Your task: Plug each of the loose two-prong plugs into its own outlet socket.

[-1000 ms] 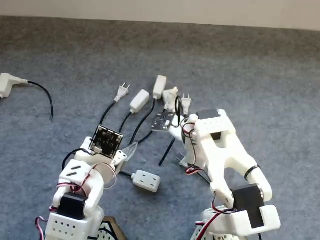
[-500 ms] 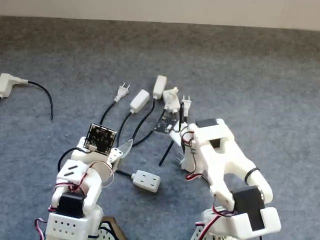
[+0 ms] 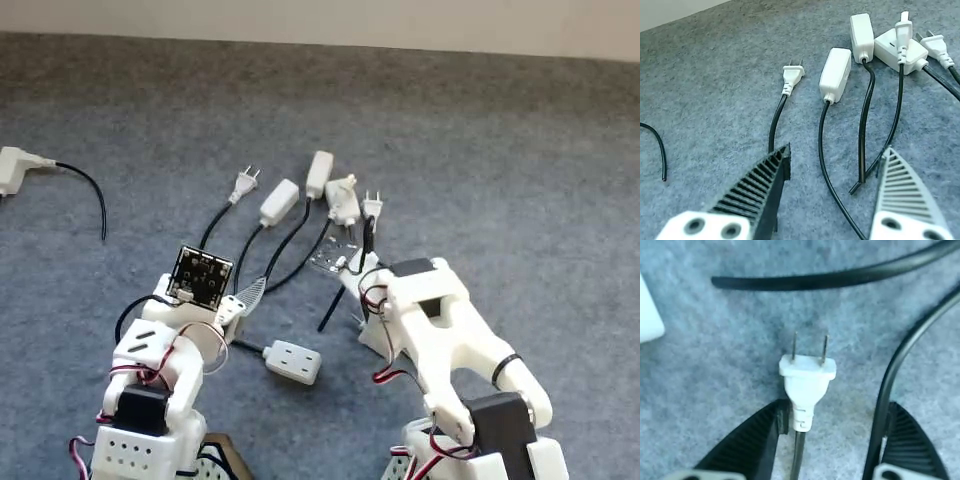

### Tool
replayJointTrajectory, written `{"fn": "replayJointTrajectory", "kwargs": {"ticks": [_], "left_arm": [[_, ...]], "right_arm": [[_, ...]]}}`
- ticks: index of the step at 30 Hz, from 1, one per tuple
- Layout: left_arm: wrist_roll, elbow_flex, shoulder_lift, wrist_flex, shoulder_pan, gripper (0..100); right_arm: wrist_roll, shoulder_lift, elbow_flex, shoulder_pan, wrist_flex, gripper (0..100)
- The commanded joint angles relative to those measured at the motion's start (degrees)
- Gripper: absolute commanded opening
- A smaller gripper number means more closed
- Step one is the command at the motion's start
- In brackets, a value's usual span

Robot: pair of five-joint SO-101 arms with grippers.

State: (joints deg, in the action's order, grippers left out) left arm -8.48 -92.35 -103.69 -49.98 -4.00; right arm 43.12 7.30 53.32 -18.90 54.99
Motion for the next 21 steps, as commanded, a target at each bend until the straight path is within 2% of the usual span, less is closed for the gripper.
{"fn": "replayJointTrajectory", "kwargs": {"ticks": [1,5,8,11,18,21], "left_arm": [[0.4,-0.1,-0.6,2.1,0.2,28],[0.4,-0.2,-0.6,2.4,0.2,28],[0.4,-0.2,-0.6,2.4,0.2,28],[0.4,-0.2,-0.6,2.4,0.2,28],[0.4,-0.2,-0.6,2.4,0.2,28],[0.4,-0.2,-0.6,2.4,0.2,28]], "right_arm": [[-0.4,-0.6,1.7,-0.1,-1.4,25.6],[-0.4,-0.6,1.6,-0.1,-1.4,12.9],[-0.4,-0.6,1.9,-0.1,-1.4,7.4],[-5.2,-0.9,1.5,-0.7,-1.6,0.7],[-7.5,-0.6,1.5,-4.5,-0.7,0.6],[-7.6,-0.3,-1.2,-4.7,4.3,0.6]]}}
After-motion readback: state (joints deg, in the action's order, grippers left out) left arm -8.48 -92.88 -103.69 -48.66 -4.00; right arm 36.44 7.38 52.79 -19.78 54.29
